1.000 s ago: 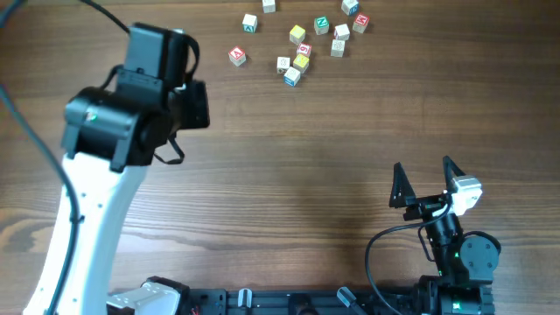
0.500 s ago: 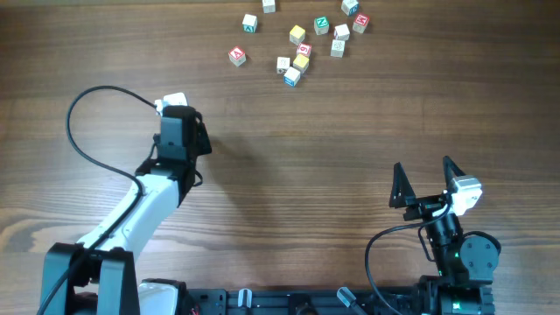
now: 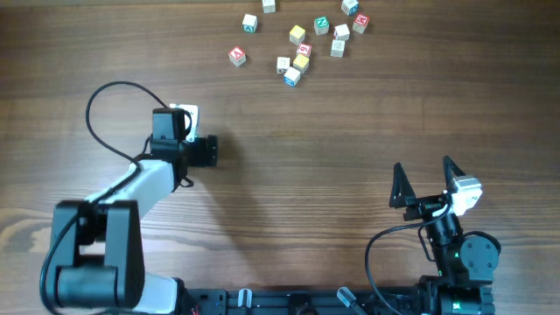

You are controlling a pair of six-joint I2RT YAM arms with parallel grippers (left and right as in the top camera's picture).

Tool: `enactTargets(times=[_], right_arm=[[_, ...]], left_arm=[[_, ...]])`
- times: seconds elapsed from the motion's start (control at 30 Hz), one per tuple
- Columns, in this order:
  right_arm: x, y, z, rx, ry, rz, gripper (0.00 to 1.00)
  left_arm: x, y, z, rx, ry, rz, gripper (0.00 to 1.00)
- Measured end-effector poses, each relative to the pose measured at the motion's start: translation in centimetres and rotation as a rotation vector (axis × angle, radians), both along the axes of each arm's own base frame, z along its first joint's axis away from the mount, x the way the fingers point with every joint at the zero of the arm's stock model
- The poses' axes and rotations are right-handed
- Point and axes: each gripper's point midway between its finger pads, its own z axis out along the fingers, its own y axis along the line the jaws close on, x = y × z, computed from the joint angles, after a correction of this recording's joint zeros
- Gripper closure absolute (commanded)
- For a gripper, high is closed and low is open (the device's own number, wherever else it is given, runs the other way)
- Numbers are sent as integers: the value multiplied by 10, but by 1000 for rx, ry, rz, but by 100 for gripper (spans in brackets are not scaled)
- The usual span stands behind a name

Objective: Form a tower
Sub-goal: 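Carry the green Z block to open table and set it down, then reach the right gripper into the cluster and grasp a yellow-edged block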

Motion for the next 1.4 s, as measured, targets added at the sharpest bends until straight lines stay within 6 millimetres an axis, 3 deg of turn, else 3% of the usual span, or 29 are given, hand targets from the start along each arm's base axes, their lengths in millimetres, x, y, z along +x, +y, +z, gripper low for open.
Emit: enactTargets(times=[0.07,0.1,0.13,0.17,0.2,0.27,0.3,0.33,0.37,0.4,0.43,0.5,0.53,0.63,0.77,0.93,1.0,1.07,1.17,1.27,1.3,1.33,1.4], right_arm=[[0,0,0,0,0,0,0],[0,0,0,0,0,0,0],[0,0,0,0,0,0,0],[0,0,0,0,-1,0,0],[0,0,0,0,0,0,0],[0,-2,4,-1,-14,-11,0],[0,-3,4,-1,-18,-19,0],[1,-4,6,0,-23,-25,0],[1,-4,5,12,-20,-21,0],[0,1,8,60,-21,8,0],[-5,13,31,130,-97,88,0],[-18,28,72,191,-244,201,0],[-21,31,80,217,-265,231,1],[-4,39,73,265,-93,270,0],[51,47,91,246,185,317,0],[142,53,101,333,622,361,0],[175,59,118,354,643,425,0],[207,69,132,398,587,518,0],[248,70,119,473,545,516,0],[275,95,61,534,670,378,1],[283,102,34,516,716,252,1],[283,135,11,476,765,223,2],[292,155,-10,424,810,139,3]], left_arm=[[8,0,39,-5,-43,4,0],[10,-1,70,-14,-67,9,0],[17,-3,127,-33,-166,10,0],[21,-6,215,-61,-353,5,0],[10,-8,293,-86,-529,0,0],[-47,-8,407,-112,-817,-14,0],[-79,-7,435,-121,-899,-19,0],[-117,-6,441,-128,-909,-15,0],[-147,-4,434,-130,-896,-11,0],[-155,-4,420,-129,-844,-4,0],[-160,-1,375,-114,-675,15,0],[-155,4,330,-87,-521,45,0],[-150,7,313,-68,-472,63,0],[-121,13,276,-111,-419,165,0],[-98,15,255,-225,-351,331,0],[-89,31,230,-163,-272,445,0],[-88,42,230,-116,-280,487,0],[-82,63,247,-37,-381,575,0],[-72,76,268,-9,-497,634,0],[-67,80,278,-7,-549,653,0],[-65,81,280,-6,-560,658,0],[-62,82,278,0,-554,660,0],[-59,82,273,7,-536,660,0]])
